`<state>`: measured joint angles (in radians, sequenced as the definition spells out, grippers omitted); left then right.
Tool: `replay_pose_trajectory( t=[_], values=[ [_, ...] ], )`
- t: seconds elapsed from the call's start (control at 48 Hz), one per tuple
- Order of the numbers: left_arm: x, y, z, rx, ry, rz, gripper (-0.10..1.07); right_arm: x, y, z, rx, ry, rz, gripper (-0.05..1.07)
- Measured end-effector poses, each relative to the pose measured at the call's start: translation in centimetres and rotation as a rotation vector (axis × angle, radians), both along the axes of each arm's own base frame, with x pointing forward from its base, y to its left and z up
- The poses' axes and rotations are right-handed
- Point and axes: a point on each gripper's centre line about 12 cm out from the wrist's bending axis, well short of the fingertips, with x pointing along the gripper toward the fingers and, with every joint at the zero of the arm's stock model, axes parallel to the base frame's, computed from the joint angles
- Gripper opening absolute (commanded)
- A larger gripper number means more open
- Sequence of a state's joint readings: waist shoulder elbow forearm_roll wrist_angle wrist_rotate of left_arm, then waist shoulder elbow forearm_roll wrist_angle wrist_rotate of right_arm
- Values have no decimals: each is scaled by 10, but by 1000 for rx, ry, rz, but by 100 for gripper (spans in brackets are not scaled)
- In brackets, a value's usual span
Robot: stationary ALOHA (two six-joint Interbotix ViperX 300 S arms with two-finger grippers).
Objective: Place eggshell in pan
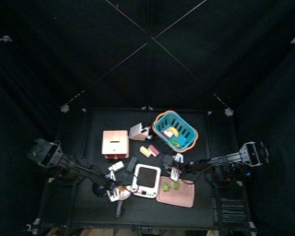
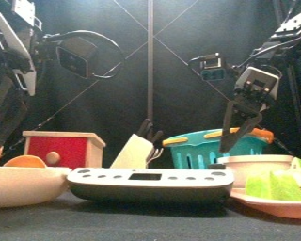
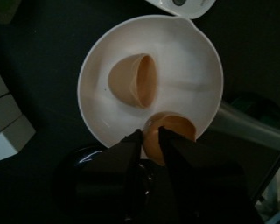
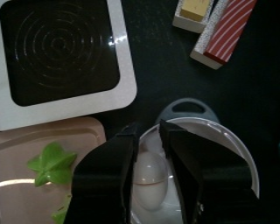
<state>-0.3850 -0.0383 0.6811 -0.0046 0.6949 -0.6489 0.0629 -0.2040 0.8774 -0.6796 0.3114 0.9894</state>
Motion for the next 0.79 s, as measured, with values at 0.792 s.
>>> replay_pose_trajectory(
  t=[0.792],
  values=[
    [-39,10,20,26,111,35,77,1,0,-1,-2,3,1,68]
  ],
)
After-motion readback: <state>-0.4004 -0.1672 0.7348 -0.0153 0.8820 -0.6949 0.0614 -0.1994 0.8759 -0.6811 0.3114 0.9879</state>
